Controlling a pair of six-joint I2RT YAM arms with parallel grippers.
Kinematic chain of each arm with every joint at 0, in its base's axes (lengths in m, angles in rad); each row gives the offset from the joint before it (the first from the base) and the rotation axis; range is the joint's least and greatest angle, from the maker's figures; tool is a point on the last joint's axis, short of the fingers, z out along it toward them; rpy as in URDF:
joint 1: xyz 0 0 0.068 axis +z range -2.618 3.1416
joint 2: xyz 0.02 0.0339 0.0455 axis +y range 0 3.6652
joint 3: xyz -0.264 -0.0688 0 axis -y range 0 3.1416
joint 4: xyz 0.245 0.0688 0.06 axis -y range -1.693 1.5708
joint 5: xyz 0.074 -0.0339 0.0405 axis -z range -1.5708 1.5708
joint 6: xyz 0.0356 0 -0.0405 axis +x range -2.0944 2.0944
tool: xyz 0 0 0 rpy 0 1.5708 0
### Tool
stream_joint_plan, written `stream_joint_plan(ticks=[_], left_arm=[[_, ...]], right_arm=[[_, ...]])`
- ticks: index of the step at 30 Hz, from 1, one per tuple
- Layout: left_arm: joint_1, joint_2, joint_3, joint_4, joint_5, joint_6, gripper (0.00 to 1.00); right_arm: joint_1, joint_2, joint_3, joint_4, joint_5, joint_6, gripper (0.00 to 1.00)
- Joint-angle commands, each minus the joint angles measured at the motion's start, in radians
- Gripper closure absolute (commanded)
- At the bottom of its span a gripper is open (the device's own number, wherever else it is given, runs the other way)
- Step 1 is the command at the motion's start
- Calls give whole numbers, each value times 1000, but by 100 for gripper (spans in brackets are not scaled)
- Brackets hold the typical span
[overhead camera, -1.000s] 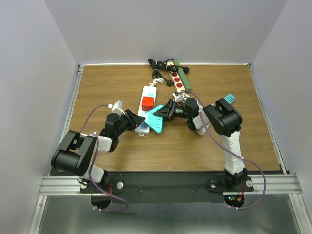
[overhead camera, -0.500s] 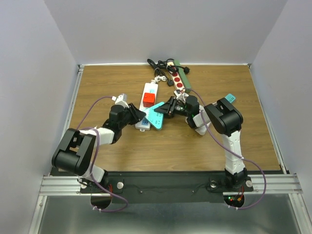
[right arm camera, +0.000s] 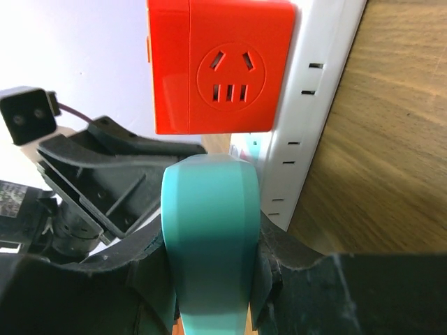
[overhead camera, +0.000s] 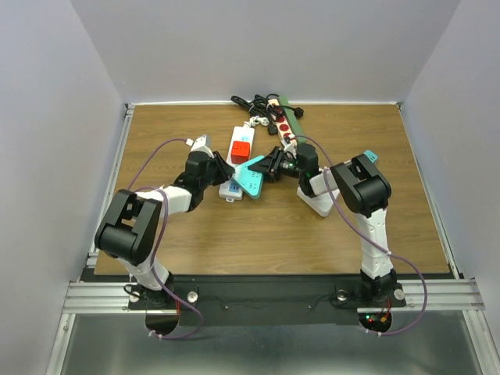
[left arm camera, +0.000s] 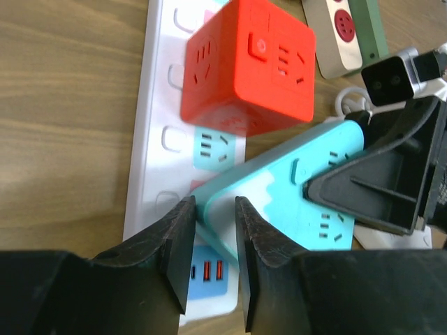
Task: Insert the plug
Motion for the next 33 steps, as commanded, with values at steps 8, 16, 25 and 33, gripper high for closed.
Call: stream_joint_plan(ticks=[8,16,25,33], left_arm=[[-102,163,39,-286,-114,86,72],[-181,106,42,-321,-214,77,73],[-225,80,9,-321,-267,44,72],[-254,-44,-22,-283,-311,45,71]], right_arm=[[-14,98,-55,-352,166,-180,100],[-17,51,-92,-427,239,-257,100],[-17,-1,-60,-565,316,-349,100],[-17,17,-12,-593,328,-349,99]])
